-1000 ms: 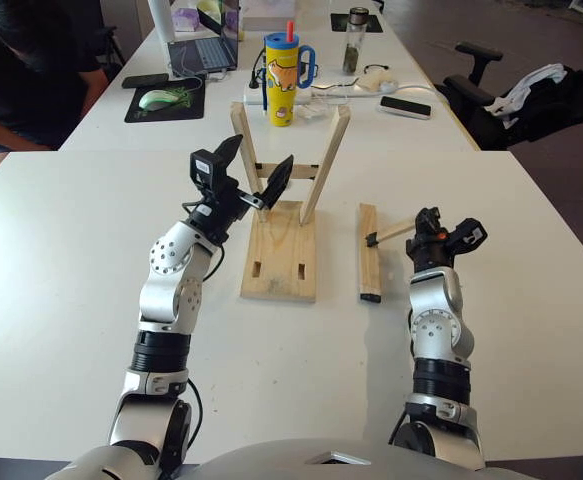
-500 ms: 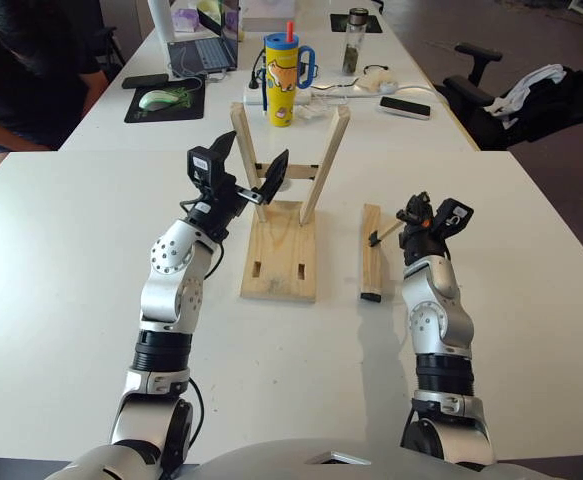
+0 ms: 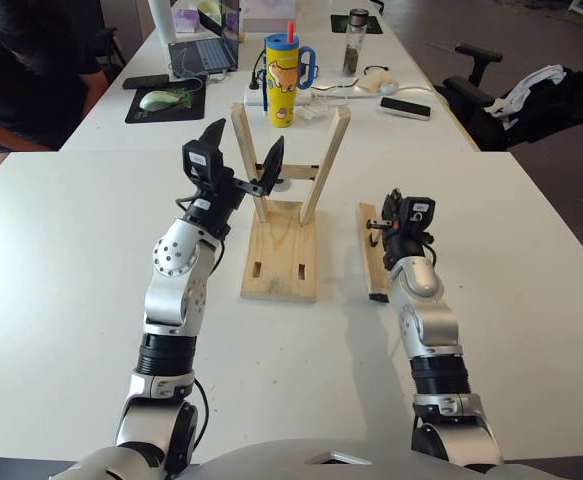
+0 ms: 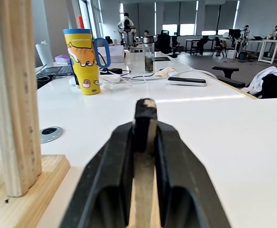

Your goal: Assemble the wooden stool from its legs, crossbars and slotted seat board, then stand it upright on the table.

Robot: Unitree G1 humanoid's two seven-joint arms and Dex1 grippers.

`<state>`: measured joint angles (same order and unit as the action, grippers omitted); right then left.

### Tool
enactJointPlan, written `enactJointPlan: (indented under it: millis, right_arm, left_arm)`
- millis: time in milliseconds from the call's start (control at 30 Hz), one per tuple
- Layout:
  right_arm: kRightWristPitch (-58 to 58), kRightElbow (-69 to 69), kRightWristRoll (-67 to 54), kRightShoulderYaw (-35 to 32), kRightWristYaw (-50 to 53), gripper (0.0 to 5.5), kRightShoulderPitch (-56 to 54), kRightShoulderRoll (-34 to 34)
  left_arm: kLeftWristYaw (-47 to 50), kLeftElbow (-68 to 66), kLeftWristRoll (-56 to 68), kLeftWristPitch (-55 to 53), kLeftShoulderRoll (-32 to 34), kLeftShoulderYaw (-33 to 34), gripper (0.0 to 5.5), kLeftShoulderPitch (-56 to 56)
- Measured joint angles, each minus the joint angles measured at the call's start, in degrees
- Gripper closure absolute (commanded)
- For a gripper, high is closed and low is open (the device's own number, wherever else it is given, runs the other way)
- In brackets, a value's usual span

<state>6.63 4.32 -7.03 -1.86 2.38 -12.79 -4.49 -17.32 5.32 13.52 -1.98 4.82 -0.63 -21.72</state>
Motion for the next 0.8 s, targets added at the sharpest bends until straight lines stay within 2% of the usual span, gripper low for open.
enactJointPlan:
  millis: [233,400,800]
  right_arm:
    - [-7.0,-3.83,-0.79,0.2,-4.89,5.06,8.37,0.02]
    - [-7.26,-4.54,-1.14,0.18,-5.93,5.06,9.42,0.01]
    - [13.54,-6.27,-1.5,0.15,-8.48,5.06,-2.15,-4.43]
  left_arm:
    - [0.33,0.18,-0.31,0.05,-0.03,-0.47,0.24,0.34]
    - [0.37,0.16,-0.5,0.01,0.0,-0.46,0.24,0.54]
    - [0.8,-0.11,-0.64,-0.11,-0.14,-0.48,0.24,0.55]
